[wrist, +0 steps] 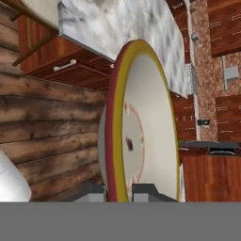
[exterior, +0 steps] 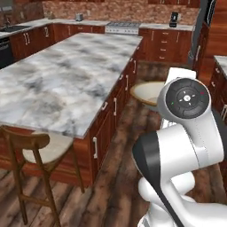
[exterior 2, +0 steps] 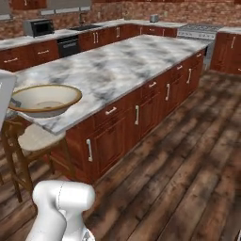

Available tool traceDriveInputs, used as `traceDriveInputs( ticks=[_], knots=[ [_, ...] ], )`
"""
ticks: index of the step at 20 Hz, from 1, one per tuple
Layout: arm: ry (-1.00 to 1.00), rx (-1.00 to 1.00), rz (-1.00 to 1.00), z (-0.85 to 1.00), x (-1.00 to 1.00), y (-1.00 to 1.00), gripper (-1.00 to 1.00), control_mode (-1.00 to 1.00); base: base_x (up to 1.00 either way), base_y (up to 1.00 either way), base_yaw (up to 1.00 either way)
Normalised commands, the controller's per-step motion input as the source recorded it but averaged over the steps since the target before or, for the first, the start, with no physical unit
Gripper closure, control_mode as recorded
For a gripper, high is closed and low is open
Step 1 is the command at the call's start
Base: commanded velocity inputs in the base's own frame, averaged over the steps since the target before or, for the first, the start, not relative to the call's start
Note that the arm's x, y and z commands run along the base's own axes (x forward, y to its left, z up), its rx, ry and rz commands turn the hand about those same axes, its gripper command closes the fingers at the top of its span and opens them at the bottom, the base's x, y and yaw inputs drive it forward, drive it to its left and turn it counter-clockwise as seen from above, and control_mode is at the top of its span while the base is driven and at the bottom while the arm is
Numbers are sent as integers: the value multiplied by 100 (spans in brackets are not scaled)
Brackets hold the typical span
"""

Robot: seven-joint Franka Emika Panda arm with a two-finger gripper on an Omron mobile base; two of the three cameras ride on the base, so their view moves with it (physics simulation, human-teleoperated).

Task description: Pick up the bowls from the cabinet and place each bowl in front of a stool on the dining counter.

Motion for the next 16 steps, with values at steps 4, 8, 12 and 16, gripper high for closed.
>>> traceDriveInputs(
  ticks=[4,8,12,16],
  knots=[
    [0,0,0,0,0,0,100,100,-86,93,-60],
    [0,0,0,0,0,0,100,100,-52,100,-43],
    [0,0,0,0,0,0,100,100,-37,100,-41],
    [0,0,0,0,0,0,100,100,-8,100,-48]
  ],
)
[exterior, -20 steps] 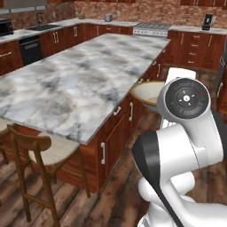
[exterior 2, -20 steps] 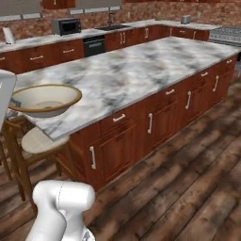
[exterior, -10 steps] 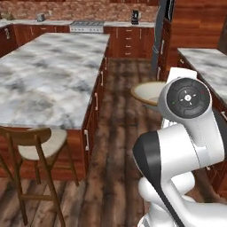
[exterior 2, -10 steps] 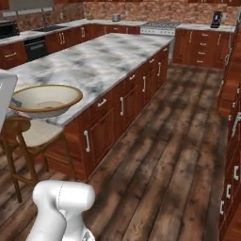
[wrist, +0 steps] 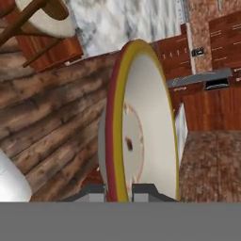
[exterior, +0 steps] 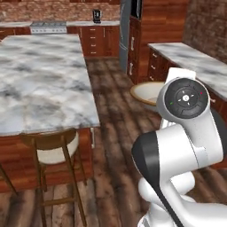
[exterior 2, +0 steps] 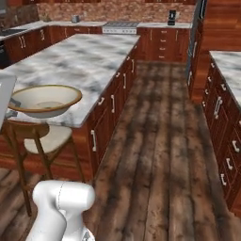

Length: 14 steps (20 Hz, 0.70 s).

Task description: Pick up the bowls from the cabinet and place each bowl in front of a stool on the dining counter.

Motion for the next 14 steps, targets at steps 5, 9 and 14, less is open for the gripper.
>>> traceDriveInputs(
  ticks=[5,9,14],
  knots=[
    [0,0,0,0,0,0,100,100,-27,100,-45],
    [0,0,0,0,0,0,100,100,-5,100,-36],
    [0,0,0,0,0,0,100,100,0,100,-22]
  ],
)
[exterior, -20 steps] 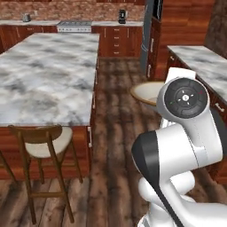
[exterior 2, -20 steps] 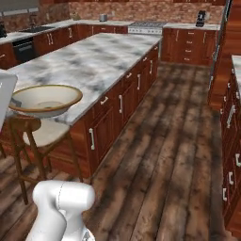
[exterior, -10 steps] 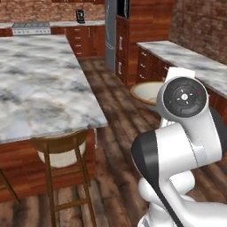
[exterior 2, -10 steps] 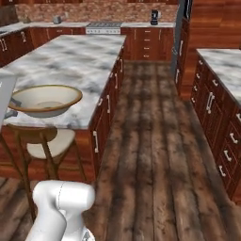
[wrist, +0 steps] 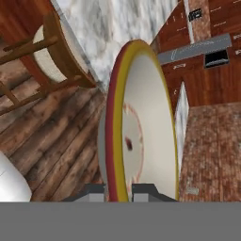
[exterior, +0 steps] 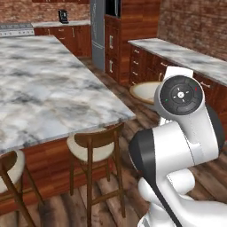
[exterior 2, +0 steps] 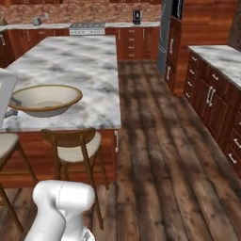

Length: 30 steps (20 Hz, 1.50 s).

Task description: Pick up the bowls from the cabinet and place each bowl in front of a stool on the dining counter.

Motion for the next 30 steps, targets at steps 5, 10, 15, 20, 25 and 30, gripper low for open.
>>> traceDriveInputs(
  ticks=[5,10,15,20,25,30],
  knots=[
    [0,0,0,0,0,0,100,100,29,99,-13],
    [0,0,0,0,0,0,100,100,51,64,-3],
    [0,0,0,0,0,0,100,100,54,8,1],
    [0,0,0,0,0,0,100,100,71,-25,15],
    [0,0,0,0,0,0,100,100,81,0,7],
    [0,0,0,0,0,0,100,100,34,0,2]
  ],
)
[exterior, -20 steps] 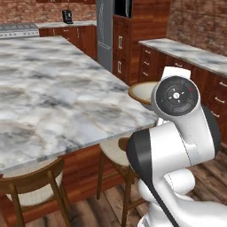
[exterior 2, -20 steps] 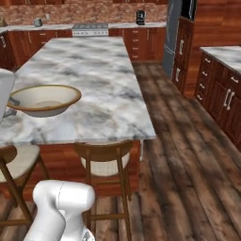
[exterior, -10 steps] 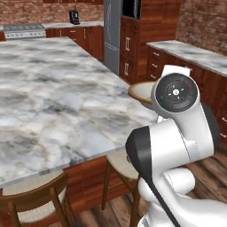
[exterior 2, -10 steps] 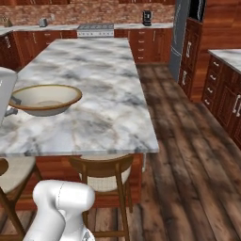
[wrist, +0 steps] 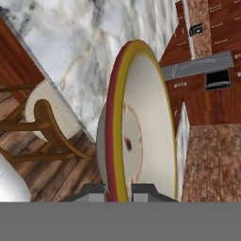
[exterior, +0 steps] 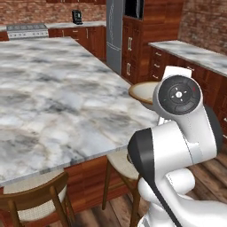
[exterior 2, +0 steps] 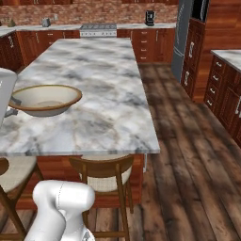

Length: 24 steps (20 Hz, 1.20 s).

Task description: Pick up the bowls from the cabinet and place each bowl in front of a stool on the dining counter.

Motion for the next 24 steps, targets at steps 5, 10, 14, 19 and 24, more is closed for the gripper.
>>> traceDriveInputs(
  ticks=[5,10,14,19,24],
  knots=[
    [0,0,0,0,0,0,100,100,6,0,1],
    [0,10,-1,0,41,19,100,-100,0,4,0],
    [0,13,-6,-1,81,33,100,-100,0,0,0],
    [5,5,-5,0,78,7,100,-100,0,0,0],
    [1,0,-16,-48,55,5,100,-100,0,0,0]
  ],
)
